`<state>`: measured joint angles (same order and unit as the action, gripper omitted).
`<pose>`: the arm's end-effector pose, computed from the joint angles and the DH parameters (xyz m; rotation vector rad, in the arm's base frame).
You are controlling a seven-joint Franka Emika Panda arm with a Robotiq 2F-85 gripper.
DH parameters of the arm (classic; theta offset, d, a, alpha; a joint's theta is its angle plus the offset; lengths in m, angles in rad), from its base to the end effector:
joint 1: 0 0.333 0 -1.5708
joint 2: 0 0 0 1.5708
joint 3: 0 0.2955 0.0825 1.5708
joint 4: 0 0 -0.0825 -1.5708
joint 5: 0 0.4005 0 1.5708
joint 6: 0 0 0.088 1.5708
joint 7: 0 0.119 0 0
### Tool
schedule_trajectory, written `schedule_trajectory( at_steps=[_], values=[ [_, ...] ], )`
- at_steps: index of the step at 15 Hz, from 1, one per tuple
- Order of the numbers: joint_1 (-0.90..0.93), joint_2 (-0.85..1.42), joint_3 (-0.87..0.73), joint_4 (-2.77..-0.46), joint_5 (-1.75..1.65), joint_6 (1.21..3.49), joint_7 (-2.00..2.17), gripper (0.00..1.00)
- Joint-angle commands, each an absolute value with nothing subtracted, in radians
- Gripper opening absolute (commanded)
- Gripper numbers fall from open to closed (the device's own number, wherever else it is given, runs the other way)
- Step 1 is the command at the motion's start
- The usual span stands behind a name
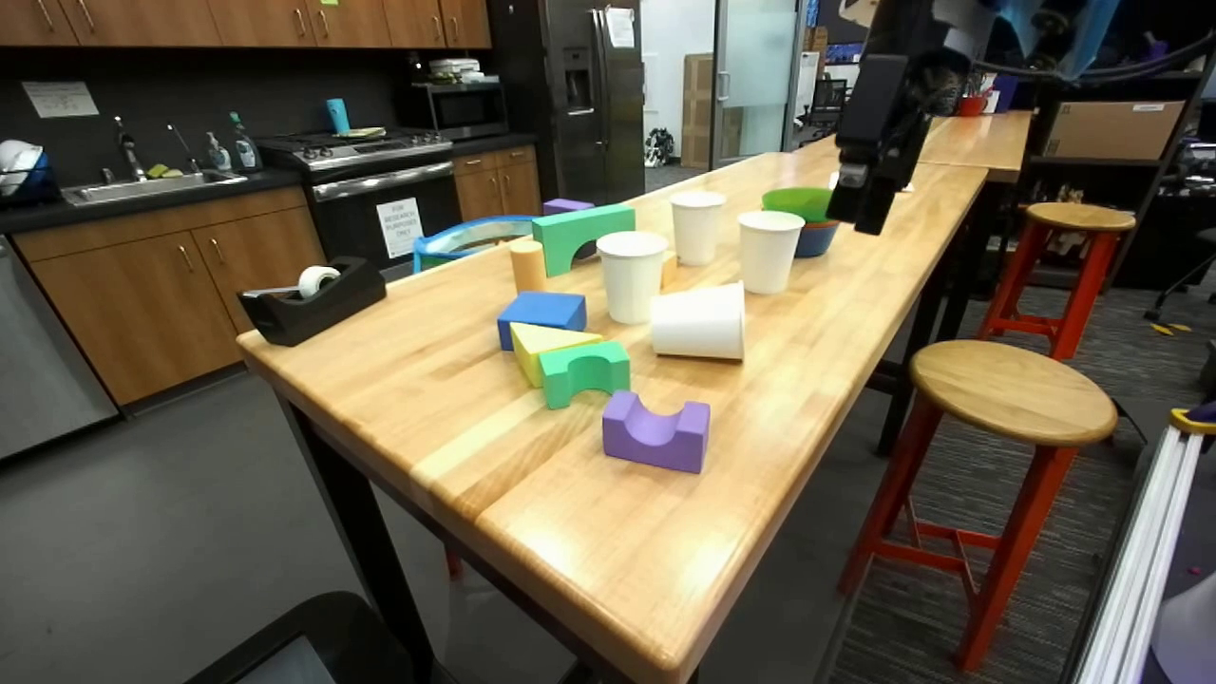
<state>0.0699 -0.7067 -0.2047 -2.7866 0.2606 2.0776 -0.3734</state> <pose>0.3495 -0.0192 0.3689 -2.7773 -0.2200 -0.0863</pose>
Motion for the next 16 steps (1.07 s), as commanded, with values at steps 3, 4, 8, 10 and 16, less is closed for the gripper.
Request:
schedule_trajectory(
  at_steps=[3, 4, 8, 10, 16],
  values=[
    [0.153, -0.620, -0.264, -2.786, 0.506, 2.261, -0.458, 1.00],
    [0.165, -0.603, -0.275, -2.786, 0.553, 2.298, -0.479, 1.00],
    [0.203, -0.532, -0.322, -2.787, 0.745, 2.365, -0.604, 1.00],
    [0.190, -0.501, -0.326, -2.786, 0.828, 2.347, -0.671, 1.00],
    [0.119, -0.431, -0.276, -2.785, 0.996, 2.309, -0.814, 1.00]
  ],
)
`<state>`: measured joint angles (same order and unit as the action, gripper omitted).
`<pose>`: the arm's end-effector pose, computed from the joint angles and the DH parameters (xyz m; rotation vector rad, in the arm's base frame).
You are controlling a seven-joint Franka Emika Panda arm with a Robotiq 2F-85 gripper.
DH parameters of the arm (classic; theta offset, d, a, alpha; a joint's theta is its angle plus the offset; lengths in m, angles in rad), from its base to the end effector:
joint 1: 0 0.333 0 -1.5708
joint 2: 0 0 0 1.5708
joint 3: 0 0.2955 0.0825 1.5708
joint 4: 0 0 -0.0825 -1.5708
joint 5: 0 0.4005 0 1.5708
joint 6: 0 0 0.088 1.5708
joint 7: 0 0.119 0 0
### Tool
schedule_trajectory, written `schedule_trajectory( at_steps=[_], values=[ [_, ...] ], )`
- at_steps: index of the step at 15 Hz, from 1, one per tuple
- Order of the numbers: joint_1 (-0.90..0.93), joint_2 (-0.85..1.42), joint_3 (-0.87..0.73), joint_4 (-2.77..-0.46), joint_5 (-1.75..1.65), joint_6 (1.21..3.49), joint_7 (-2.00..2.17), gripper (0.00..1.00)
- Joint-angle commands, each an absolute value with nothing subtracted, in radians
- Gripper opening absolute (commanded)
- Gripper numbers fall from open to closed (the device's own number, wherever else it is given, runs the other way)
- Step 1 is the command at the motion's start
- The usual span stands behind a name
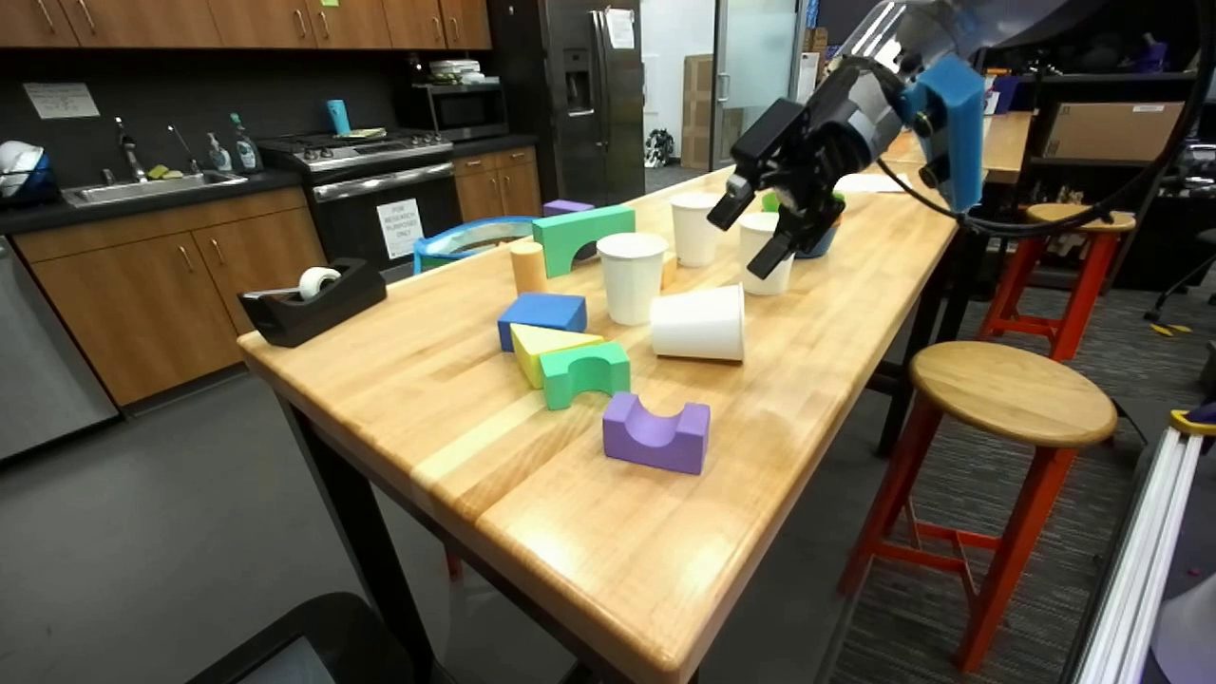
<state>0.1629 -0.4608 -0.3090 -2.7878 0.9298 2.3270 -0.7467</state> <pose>0.3855 -0.0194 0.3040 -2.3789 0.0624 -0.3434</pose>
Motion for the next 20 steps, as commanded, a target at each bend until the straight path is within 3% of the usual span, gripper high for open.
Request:
schedule_trajectory(
  at_steps=[1, 20],
  values=[
    [0.107, -0.423, -0.270, -2.785, 1.012, 2.300, -0.833, 1.00],
    [-0.014, -0.318, -0.172, -2.786, 1.089, 2.239, -0.950, 1.00]
  ],
)
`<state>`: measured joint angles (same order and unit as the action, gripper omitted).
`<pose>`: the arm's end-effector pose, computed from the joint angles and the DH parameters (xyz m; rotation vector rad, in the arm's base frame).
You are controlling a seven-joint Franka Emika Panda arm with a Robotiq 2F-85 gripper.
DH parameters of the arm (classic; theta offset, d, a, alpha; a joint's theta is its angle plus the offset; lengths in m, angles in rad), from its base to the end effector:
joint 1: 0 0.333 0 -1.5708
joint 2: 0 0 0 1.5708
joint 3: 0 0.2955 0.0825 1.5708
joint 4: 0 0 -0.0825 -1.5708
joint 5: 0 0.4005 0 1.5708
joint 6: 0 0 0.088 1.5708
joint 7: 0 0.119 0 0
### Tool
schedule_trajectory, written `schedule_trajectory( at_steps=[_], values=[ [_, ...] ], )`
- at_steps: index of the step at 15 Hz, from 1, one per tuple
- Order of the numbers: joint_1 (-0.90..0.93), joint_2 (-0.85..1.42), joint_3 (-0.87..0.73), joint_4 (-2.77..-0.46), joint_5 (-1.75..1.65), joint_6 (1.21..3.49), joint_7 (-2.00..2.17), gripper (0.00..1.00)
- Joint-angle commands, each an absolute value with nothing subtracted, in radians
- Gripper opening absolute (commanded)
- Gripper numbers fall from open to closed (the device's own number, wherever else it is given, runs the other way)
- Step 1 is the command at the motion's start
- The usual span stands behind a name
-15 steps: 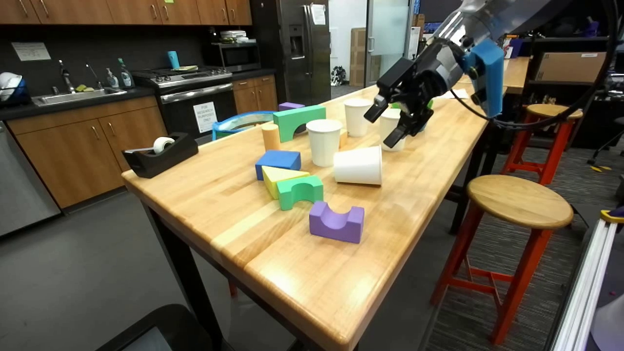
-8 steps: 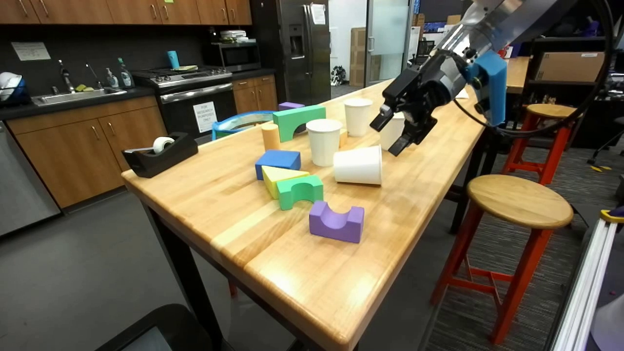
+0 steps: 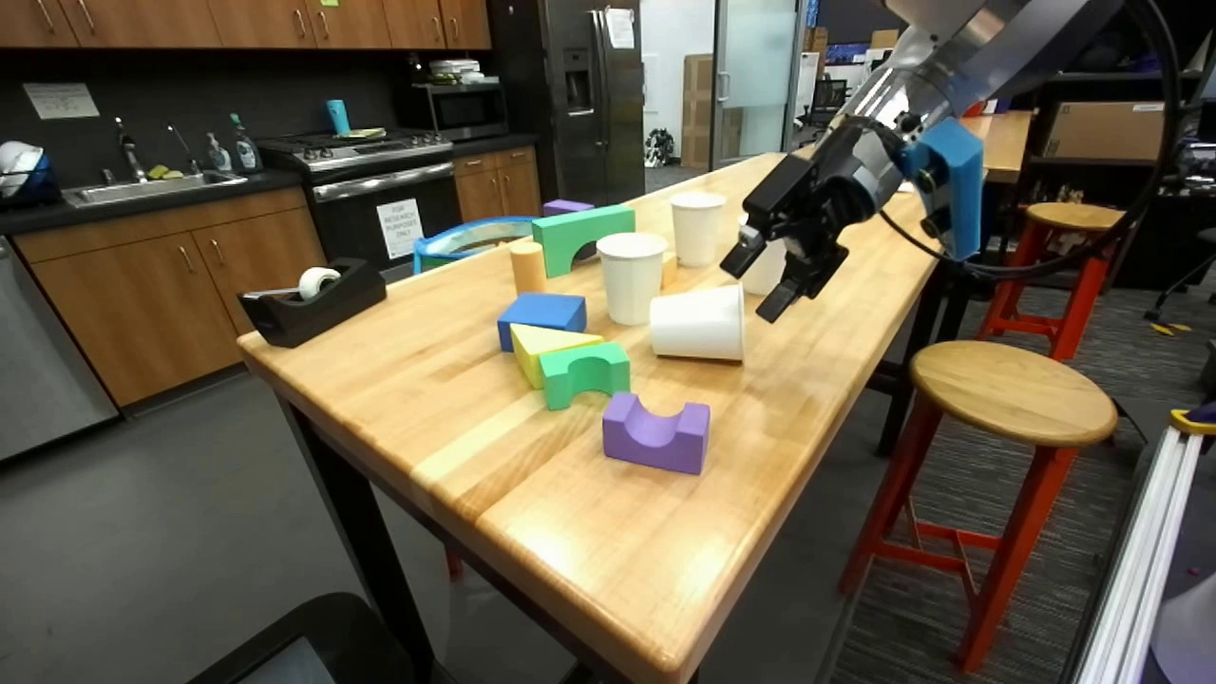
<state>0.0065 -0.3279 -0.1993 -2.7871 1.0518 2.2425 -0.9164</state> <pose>0.3752 -0.0304 0.2576 -2.3391 0.0596 -0.2766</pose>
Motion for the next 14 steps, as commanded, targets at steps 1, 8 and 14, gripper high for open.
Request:
schedule_trajectory(
  at_steps=[1, 8, 14],
  values=[
    [-0.013, -0.317, -0.169, -2.786, 1.092, 2.240, -0.955, 1.00],
    [-0.008, -0.315, -0.134, -2.785, 1.157, 2.253, -1.013, 1.00],
    [-0.003, -0.307, -0.096, -2.785, 1.204, 2.269, -1.049, 0.74]
  ],
)
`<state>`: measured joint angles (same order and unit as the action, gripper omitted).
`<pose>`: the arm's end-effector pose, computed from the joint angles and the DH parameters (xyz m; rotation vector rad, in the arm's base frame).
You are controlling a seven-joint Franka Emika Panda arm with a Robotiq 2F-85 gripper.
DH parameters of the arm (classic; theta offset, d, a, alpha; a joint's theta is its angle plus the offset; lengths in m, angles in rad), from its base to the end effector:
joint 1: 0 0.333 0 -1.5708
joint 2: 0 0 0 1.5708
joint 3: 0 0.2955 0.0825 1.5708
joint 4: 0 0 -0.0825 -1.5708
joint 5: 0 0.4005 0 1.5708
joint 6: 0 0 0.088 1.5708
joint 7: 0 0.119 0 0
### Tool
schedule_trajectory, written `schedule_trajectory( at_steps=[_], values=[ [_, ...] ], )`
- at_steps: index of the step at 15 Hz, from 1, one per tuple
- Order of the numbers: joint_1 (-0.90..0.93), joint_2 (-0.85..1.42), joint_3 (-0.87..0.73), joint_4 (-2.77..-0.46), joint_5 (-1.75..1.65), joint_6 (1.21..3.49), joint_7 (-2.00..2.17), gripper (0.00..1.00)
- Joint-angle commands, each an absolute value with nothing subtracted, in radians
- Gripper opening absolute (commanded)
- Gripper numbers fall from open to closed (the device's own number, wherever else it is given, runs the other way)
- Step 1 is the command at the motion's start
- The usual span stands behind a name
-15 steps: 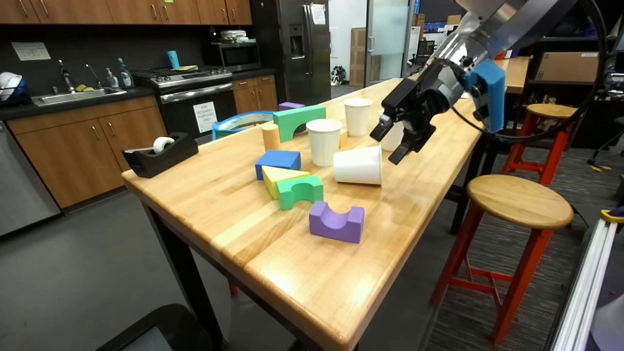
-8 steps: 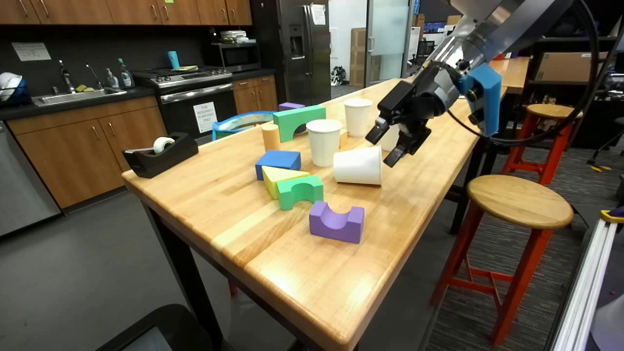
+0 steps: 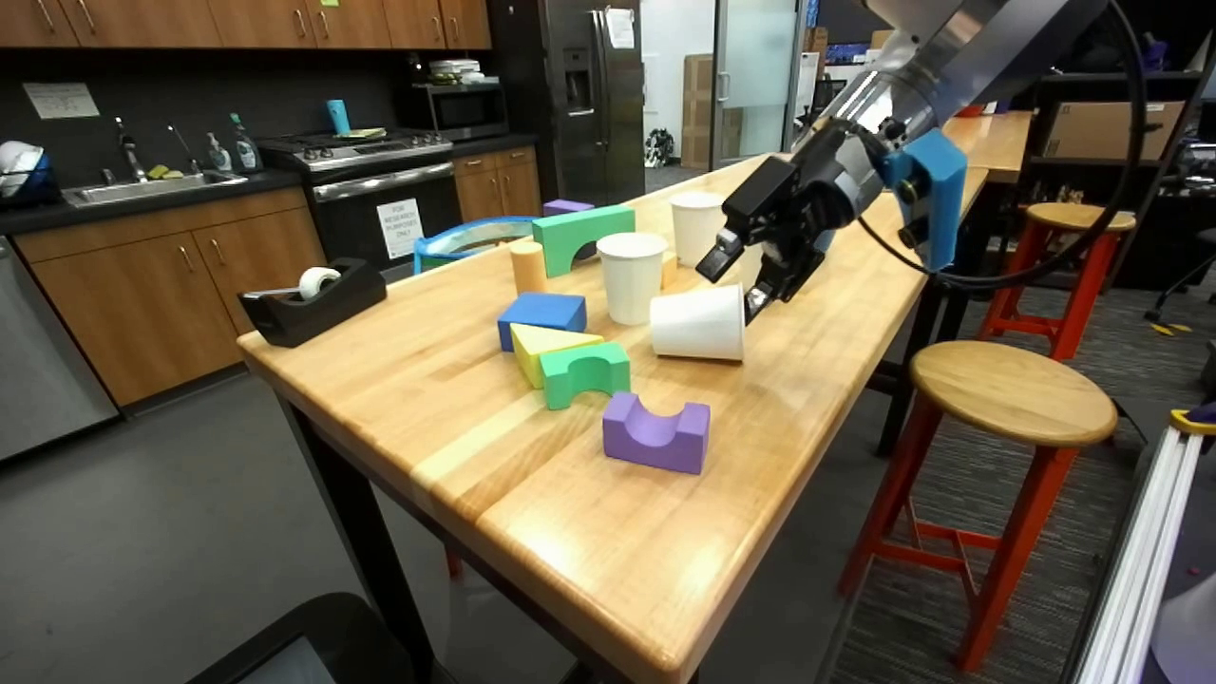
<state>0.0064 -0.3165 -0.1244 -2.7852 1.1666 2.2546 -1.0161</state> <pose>0.3802 -0.0058 0.2571 -2.3100 -0.0207 -0.3371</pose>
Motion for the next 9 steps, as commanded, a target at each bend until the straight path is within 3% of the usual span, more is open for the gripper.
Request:
schedule_trajectory(
  at_steps=[1, 9],
  values=[
    [-0.002, -0.308, -0.091, -2.785, 1.207, 2.269, -1.050, 0.68],
    [0.010, -0.311, -0.044, -2.785, 1.227, 2.289, -1.090, 0.06]
  ],
)
